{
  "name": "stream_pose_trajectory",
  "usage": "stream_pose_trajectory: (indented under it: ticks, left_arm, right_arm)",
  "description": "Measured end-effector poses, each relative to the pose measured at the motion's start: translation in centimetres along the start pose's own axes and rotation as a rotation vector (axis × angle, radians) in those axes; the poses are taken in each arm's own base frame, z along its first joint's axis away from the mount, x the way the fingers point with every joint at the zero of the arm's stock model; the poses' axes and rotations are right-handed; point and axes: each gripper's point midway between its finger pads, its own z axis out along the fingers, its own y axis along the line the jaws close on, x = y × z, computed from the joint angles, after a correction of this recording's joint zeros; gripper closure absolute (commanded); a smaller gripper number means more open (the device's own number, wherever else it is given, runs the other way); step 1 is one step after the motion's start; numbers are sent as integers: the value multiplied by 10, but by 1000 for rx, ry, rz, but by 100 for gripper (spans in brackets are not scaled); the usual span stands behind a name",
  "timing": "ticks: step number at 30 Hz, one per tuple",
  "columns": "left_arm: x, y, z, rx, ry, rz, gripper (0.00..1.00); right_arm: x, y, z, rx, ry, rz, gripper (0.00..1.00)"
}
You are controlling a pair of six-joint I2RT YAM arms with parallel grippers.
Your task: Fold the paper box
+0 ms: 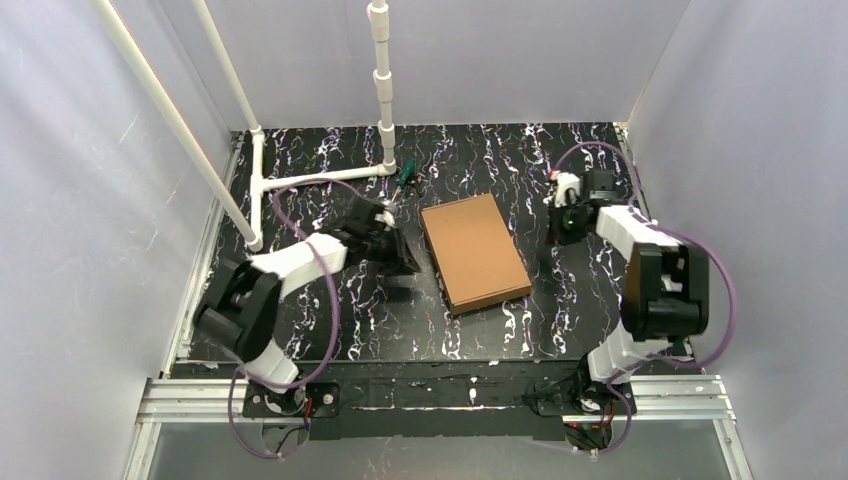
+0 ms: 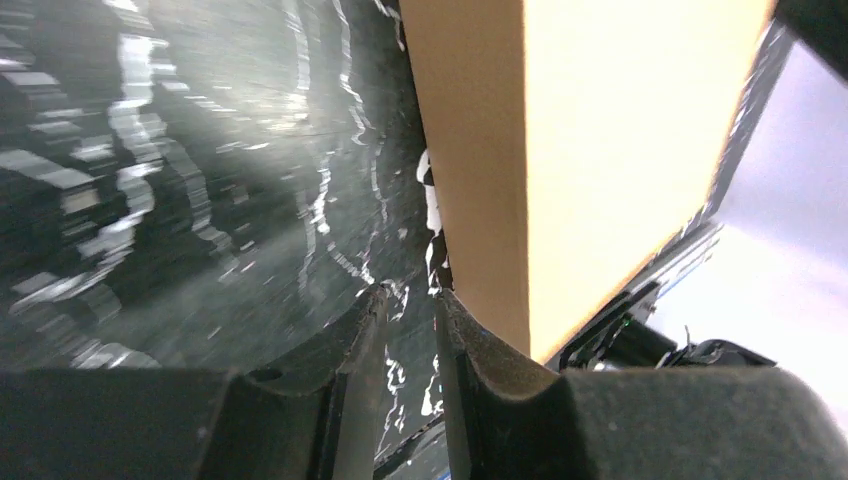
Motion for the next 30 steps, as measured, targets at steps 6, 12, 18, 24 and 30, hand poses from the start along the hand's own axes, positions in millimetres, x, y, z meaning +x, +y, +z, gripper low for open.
stream_pose_trajectory:
  ticks: [6,12,18,24,30]
  left_arm:
    - [-52,-14,-117,9,-383,136,7]
    - [-64,-60,-222,121,-638,334,2]
    - [-64,-65,-251,119,-629,383,2]
    - [-46,-60,-244,126,-545,378,2]
    - [-37,-62,-251,142,-544,380,2]
  right_arm:
    - [-36,-37,-91,196,-195,-124,12]
    - [-93,-8,-178,199,-465,-248,2]
    - [-132,1,-243,298,-650,-89,2]
    - [-142,11,-273,309,-701,-77,2]
    - [-135,22,-279,280,-717,-20,2]
